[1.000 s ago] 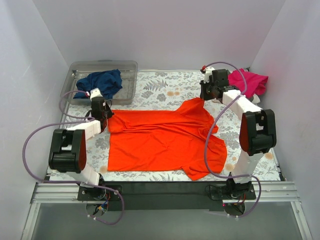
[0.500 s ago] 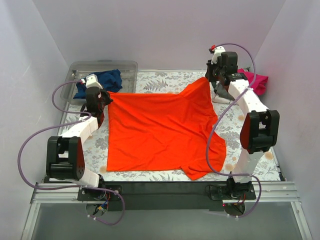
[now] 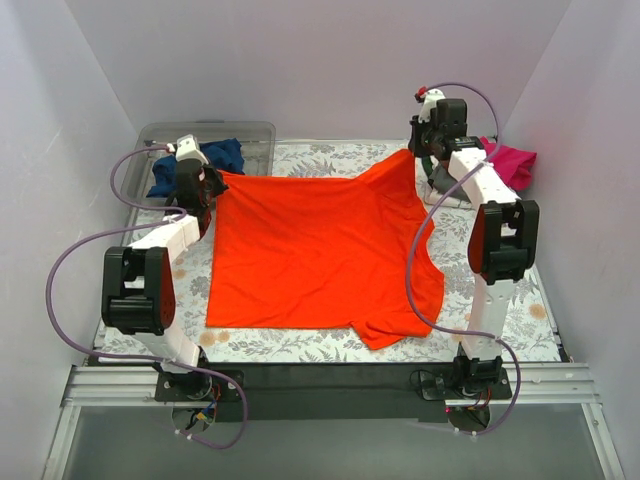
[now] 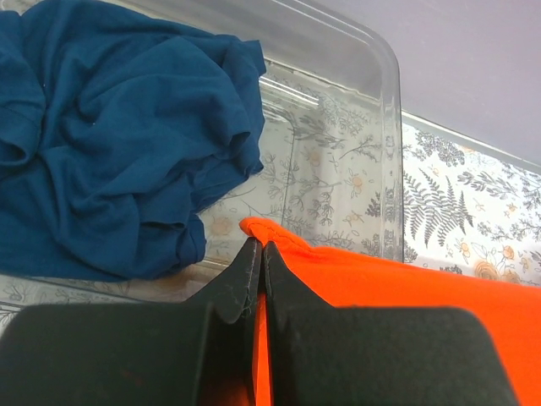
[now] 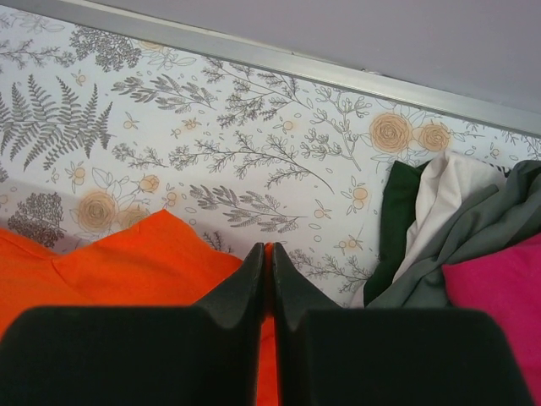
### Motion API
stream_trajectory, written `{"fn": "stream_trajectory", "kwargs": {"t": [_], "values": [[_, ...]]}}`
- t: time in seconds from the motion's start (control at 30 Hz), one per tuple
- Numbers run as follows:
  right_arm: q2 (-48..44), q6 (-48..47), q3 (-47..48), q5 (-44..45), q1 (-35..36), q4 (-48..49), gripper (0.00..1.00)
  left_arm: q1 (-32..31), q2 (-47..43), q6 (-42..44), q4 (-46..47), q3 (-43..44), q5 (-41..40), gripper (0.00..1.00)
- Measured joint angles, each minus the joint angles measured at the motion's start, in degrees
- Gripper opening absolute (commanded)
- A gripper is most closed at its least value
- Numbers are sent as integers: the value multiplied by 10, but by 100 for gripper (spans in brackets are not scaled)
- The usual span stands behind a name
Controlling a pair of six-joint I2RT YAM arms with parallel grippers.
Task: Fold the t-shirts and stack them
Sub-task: Flatten the tshirt out, then fold the tshirt
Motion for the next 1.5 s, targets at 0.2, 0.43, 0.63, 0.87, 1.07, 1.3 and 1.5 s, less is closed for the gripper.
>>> {"fn": "stream_trajectory", "kwargs": {"t": [0.2,0.43,0.63,0.87,1.07,1.3,1.5], "values": [[-49,9,-82,-8,-1,26,1,3,-5,0,33,-26,15,0],[-195,28,-246,-28,-1,44,1,5,-18,4,54,-76,19,0],[-305,47,-356,-35,0,57,1,6,-25,10,63,-112,15,0],[-397,67,-474,-25,11,52,1,6,-47,19,75,-143,-3,0],[-467,73,-515,5,30,17,1,6,-73,24,69,-169,-15,0],[-535,75,-554,40,31,-20,1,6,-108,34,46,-202,-19,0],[-558,81,-569,54,35,-41,1,6,-138,42,16,-228,-12,0]]}}
